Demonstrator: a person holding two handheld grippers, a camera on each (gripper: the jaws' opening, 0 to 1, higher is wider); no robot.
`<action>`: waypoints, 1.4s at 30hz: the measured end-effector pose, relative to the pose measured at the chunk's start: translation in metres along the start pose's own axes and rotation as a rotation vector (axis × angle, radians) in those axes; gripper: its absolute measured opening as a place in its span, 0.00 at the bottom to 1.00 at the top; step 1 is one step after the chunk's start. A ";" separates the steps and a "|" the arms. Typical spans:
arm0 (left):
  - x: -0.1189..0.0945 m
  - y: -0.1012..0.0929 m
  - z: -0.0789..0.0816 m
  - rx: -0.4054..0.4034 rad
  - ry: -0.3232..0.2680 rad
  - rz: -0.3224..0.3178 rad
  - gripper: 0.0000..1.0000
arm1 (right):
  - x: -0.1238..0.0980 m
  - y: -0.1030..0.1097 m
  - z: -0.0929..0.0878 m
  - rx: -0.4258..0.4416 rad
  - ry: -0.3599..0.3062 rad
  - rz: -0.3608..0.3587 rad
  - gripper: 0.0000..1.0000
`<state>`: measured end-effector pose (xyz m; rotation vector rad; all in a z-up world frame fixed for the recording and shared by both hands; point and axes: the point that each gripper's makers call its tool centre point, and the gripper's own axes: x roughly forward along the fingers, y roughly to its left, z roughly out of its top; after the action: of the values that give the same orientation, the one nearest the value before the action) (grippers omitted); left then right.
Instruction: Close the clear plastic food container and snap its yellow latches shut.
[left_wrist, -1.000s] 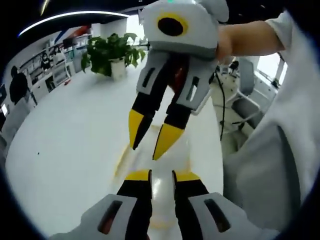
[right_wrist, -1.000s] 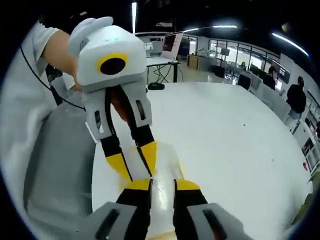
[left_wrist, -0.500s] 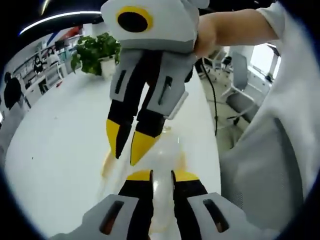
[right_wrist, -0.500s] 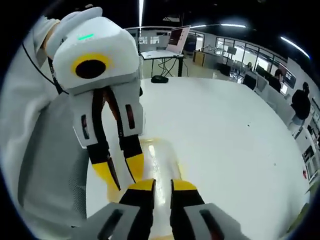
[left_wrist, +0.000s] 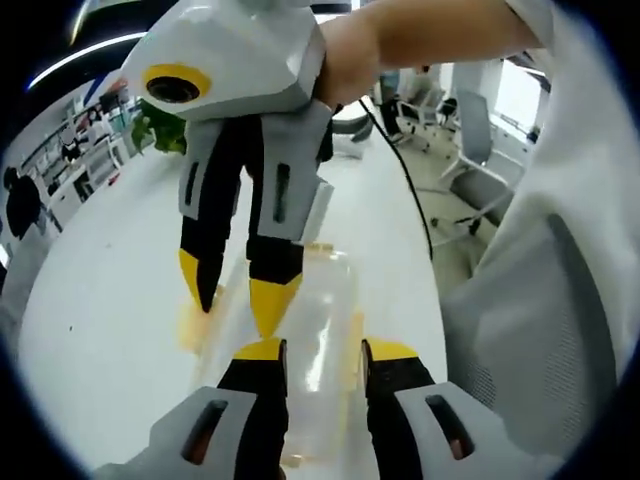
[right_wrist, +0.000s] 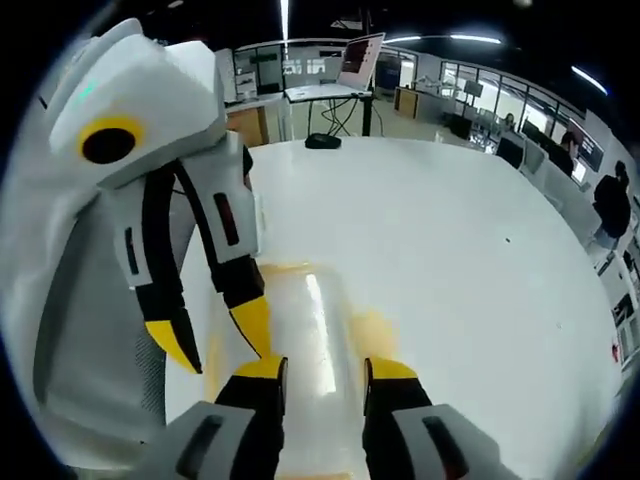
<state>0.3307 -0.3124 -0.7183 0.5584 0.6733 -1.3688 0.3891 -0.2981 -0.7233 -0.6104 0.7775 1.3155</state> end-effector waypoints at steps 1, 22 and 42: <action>0.000 0.000 -0.001 -0.003 0.002 0.000 0.29 | 0.000 -0.001 0.000 0.005 0.006 0.003 0.30; 0.006 0.004 -0.004 0.062 0.029 0.048 0.41 | 0.007 0.002 -0.009 -0.085 0.139 0.158 0.48; 0.017 0.007 -0.006 0.282 0.074 0.099 0.47 | 0.013 0.010 -0.013 -0.063 0.228 0.267 0.53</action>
<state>0.3385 -0.3190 -0.7349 0.8600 0.5066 -1.3635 0.3778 -0.2985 -0.7406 -0.7337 1.0347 1.5359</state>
